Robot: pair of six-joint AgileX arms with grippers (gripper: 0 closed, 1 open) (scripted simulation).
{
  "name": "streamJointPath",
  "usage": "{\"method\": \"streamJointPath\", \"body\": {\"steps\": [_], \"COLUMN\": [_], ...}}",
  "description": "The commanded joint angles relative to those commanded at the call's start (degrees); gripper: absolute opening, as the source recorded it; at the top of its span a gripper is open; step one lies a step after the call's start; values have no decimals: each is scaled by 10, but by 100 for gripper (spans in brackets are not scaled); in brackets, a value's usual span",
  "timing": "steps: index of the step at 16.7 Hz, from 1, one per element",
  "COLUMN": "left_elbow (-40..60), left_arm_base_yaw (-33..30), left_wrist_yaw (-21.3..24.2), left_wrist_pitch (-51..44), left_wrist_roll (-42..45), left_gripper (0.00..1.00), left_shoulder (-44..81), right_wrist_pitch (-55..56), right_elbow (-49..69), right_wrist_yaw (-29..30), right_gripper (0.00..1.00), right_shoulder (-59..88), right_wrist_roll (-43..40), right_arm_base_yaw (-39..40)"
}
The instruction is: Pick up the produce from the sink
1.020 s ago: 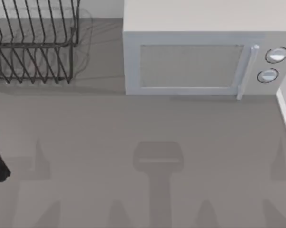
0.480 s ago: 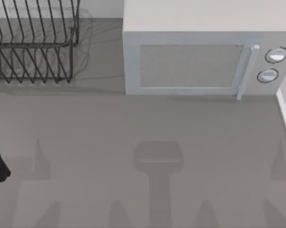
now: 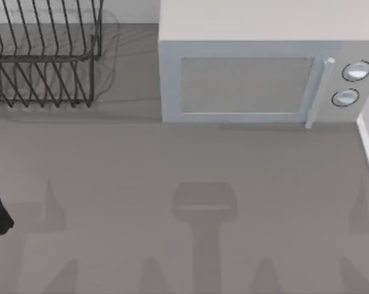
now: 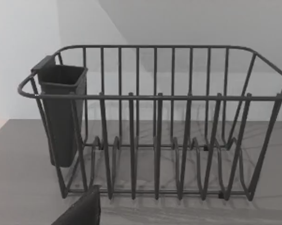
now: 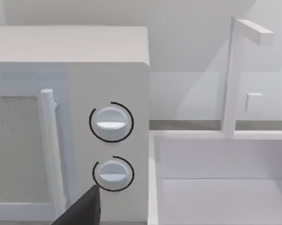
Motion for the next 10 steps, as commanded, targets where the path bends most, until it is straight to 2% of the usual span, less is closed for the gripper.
{"method": "streamJointPath", "body": {"steps": [5, 10], "left_elbow": [0, 0], "left_arm_base_yaw": [0, 0], "left_wrist_yaw": [0, 0], "left_wrist_pitch": [0, 0], "left_wrist_roll": [0, 0], "left_gripper": [100, 100], "left_shoulder": [0, 0], "right_wrist_pitch": [-29, -122], "right_elbow": [46, 195], "right_wrist_yaw": [-1, -2], "right_gripper": [100, 100], "right_shoulder": [56, 237], "right_wrist_roll": [-8, -36], "right_arm_base_yaw": [-7, -29]}}
